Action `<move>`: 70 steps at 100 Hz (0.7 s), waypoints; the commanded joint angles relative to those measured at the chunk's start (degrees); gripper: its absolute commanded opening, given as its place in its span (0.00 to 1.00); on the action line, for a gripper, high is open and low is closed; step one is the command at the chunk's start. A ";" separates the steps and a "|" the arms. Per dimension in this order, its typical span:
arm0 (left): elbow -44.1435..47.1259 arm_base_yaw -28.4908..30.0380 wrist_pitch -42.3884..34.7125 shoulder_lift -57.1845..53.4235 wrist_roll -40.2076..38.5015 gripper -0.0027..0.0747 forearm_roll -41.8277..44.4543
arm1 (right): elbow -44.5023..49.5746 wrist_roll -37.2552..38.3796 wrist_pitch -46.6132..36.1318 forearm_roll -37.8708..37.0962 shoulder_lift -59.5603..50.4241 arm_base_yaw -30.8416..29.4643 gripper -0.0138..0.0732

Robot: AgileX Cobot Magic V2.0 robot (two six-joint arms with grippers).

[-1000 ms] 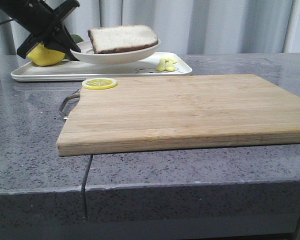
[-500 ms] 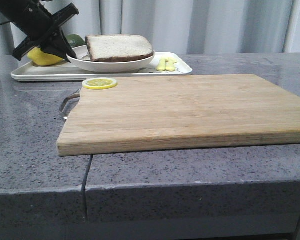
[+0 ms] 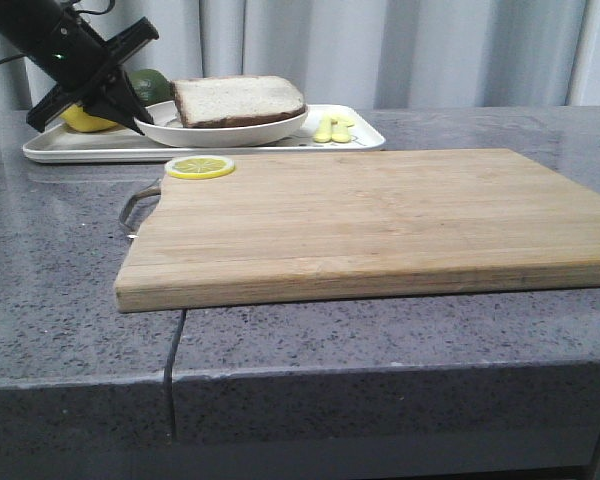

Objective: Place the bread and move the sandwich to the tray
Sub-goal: 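Lower the plate onto the tray with the left gripper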

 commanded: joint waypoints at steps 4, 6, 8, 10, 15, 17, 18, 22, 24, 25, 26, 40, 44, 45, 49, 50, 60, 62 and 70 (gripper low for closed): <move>-2.21 -0.46 -2.00 -4.05 -0.61 0.01 -3.91 | -1.53 -0.39 -4.08 0.54 -0.24 -0.38 0.53; -2.21 -0.46 -2.00 -4.05 -0.61 0.01 -3.91 | -1.53 -0.39 -4.15 0.54 -0.24 -0.38 0.53; -2.21 -0.46 -2.00 -4.05 -0.61 0.01 -3.91 | -1.53 -0.39 -4.20 0.54 -0.24 -0.38 0.53; -2.21 -0.46 -2.00 -4.05 -0.61 0.01 -3.91 | -1.53 -0.39 -4.20 0.54 -0.24 -0.38 0.53; -2.21 -0.46 -2.00 -4.05 -0.61 0.01 -3.91 | -1.53 -0.39 -4.27 0.54 -0.24 -0.38 0.53; -2.21 -0.46 -2.00 -4.05 -0.61 0.01 -3.91 | -1.53 -0.39 -4.32 0.54 -0.24 -0.38 0.53; -2.21 -0.46 -2.00 -4.05 -0.61 0.01 -3.91 | -1.53 -0.39 -4.32 0.54 -0.24 -0.38 0.53; -2.21 -0.46 -2.00 -4.05 -0.61 0.01 -3.91 | -1.53 -0.39 -4.37 0.54 -0.24 -0.38 0.53; -2.21 -0.46 -2.00 -4.05 -0.61 0.01 -3.91 | -1.53 -0.39 -4.37 0.54 -0.24 -0.38 0.53; -2.21 -0.46 -2.00 -4.05 -0.61 0.01 -3.91 | -1.53 -0.39 -4.37 0.54 -0.24 -0.38 0.53; -2.21 -0.46 -2.00 -4.05 -0.61 0.01 -3.91 | -1.53 -0.39 -4.37 0.54 -0.24 -0.38 0.53; -2.21 -0.46 -1.90 -4.05 -0.61 0.01 -3.91 | -1.53 -0.39 -4.43 0.54 -0.24 -0.38 0.53; -2.21 -0.46 -1.82 -4.05 -0.61 0.01 -3.91 | -1.53 -0.39 -4.43 0.54 -0.24 -0.38 0.53; -2.21 -0.46 -1.82 -4.05 -0.61 0.01 -3.91 | -1.53 -0.39 -4.43 0.54 -0.24 -0.38 0.53; -2.21 -0.46 -1.64 -4.05 -0.61 0.01 -3.91 | -1.53 -0.39 -4.43 0.54 -0.24 -0.38 0.53; -2.21 -0.46 -1.66 -4.05 -0.61 0.01 -3.91 | -1.53 -0.39 -4.43 0.54 -0.24 -0.38 0.53; -2.21 -0.46 -1.53 -4.05 -0.61 0.01 -3.91 | -1.53 -0.39 -4.49 0.54 -0.24 -0.38 0.53; -2.21 -0.46 -1.53 -4.05 -0.61 0.01 -3.91 | -1.53 -0.39 -4.49 0.54 -0.24 -0.38 0.53; -2.21 -0.46 -1.39 -4.05 -0.61 0.02 -3.91 | -1.53 -0.39 -4.74 0.54 -0.24 -0.38 0.53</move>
